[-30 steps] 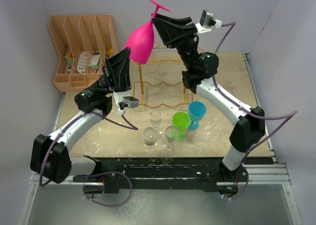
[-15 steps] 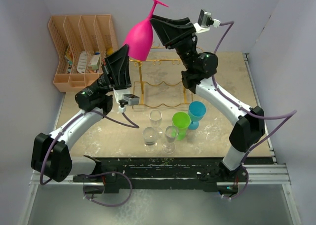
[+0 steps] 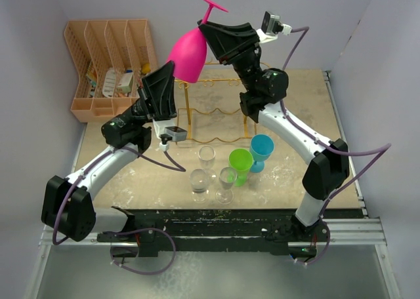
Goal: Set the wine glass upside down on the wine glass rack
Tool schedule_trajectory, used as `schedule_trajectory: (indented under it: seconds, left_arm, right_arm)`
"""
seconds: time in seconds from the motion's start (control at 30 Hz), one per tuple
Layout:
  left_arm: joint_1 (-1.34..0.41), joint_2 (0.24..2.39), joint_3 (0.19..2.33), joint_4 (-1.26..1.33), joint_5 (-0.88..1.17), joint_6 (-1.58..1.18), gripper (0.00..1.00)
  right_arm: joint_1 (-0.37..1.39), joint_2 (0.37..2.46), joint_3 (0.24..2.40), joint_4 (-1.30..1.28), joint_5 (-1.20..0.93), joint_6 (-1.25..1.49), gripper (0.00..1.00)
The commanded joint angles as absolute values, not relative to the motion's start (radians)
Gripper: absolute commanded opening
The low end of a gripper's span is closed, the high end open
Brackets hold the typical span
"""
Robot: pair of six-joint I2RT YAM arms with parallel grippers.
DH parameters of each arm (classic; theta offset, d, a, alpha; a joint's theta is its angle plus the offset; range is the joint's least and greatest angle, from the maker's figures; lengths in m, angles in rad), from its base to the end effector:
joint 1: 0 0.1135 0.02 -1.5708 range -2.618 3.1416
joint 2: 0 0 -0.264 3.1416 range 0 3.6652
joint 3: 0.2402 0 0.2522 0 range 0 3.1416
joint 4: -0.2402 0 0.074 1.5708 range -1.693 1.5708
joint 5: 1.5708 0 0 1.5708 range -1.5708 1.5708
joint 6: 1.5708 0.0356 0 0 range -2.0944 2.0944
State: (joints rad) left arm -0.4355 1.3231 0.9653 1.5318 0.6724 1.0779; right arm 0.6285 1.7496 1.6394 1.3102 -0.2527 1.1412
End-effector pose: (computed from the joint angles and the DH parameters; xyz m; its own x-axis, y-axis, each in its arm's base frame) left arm 0.2129 -0.1235 0.4338 0.8787 0.3513 0.3232 -0.4772 0.6304 0.6123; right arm 0.2830 0.2167 0.5071 -0.2701 0.8919 -0.3628 -0.9531 -0.1942 0.2324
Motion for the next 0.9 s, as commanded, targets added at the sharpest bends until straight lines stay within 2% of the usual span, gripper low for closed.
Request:
schedule_trajectory:
  seconds: [0.0,0.13,0.47,0.63,0.7,0.87]
  left_arm:
    - [-0.448,1.324,0.989,1.647,0.679,1.107,0.00]
    - [-0.452,1.320,0.983,1.647,0.678,1.108,0.00]
    - [-0.456,1.301,0.960,1.646,0.676,1.087,0.01]
    - [-0.456,1.295,0.956,1.645,0.666,1.087,0.54]
    - [-0.456,1.295,0.956,1.644,0.659,1.089,0.61]
    - [-0.456,1.289,0.953,1.639,0.647,1.095,0.95]
  right_arm:
    - [0.635,1.734,1.675,1.371,-0.282,1.154,0.26]
    - [0.634,1.729,1.672,1.365,-0.292,1.153,0.01]
    - [0.629,1.710,1.707,1.302,-0.354,1.107,0.00]
    - [0.605,1.683,1.679,1.287,-0.312,1.101,0.00]
    - [0.595,1.672,1.667,1.284,-0.298,1.097,0.00]
    - [0.573,1.646,1.644,1.265,-0.276,1.078,0.00]
